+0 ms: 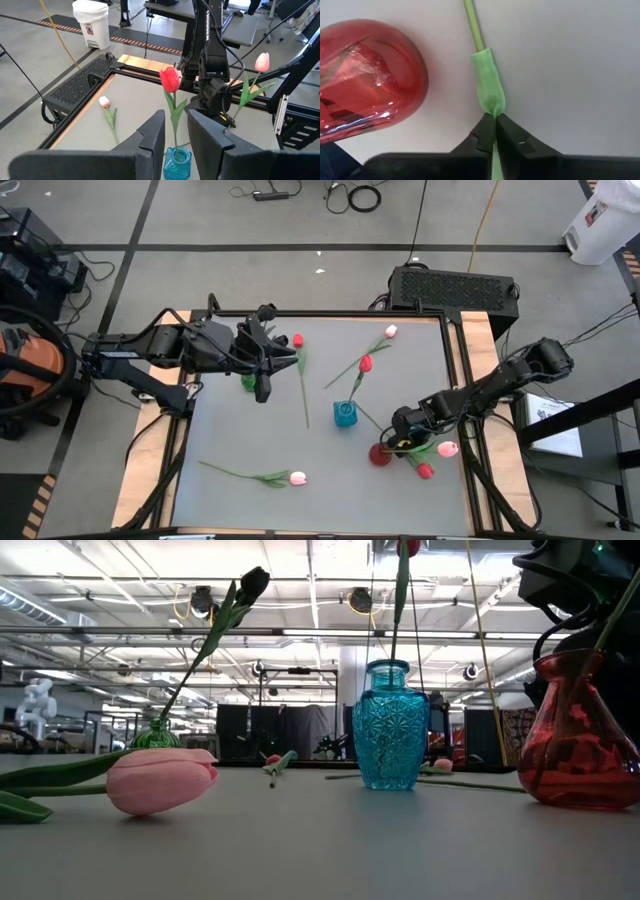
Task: Sort flowers into vase by color
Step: Put the right red tulip into the blue vase
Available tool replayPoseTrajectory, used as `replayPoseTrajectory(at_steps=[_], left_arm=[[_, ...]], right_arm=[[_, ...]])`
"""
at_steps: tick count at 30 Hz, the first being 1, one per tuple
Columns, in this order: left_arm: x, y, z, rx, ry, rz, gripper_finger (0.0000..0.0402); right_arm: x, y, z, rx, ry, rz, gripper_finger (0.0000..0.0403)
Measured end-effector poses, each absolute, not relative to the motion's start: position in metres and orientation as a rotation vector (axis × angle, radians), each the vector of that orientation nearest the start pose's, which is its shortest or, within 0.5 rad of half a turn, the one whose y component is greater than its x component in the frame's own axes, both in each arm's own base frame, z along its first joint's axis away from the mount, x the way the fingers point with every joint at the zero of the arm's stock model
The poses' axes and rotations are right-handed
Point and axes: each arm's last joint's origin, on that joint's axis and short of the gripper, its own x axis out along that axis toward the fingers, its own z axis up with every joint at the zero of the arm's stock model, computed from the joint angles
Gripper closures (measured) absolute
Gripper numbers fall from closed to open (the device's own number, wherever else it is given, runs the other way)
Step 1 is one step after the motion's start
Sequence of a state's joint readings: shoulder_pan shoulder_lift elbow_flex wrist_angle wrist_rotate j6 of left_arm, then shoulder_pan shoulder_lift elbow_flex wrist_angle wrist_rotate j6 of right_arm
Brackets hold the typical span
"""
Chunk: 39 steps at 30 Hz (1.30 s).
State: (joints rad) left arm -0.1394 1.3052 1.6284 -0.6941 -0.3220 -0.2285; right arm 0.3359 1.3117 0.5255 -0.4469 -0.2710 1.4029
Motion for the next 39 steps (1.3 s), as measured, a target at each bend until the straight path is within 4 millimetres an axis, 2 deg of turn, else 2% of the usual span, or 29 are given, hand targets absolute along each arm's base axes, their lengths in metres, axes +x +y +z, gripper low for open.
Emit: replayPoseTrajectory(at_steps=[19, 32, 39], left_arm=[[0.252, -0.026, 0.458, -0.141, 0.339, 0.221, 0.0311], [0.251, -0.026, 0.458, -0.141, 0.340, 0.221, 0.0311], [0.251, -0.026, 0.458, -0.142, 0.341, 0.221, 0.0311]], right_arm=[[0.183, 0.073, 0.139, 1.127, 1.408, -0.422, 0.0402], [0.161, 0.064, 0.159, 1.103, 1.396, -0.474, 0.0403], [0.142, 0.056, 0.172, 1.097, 1.383, -0.538, 0.0403]])
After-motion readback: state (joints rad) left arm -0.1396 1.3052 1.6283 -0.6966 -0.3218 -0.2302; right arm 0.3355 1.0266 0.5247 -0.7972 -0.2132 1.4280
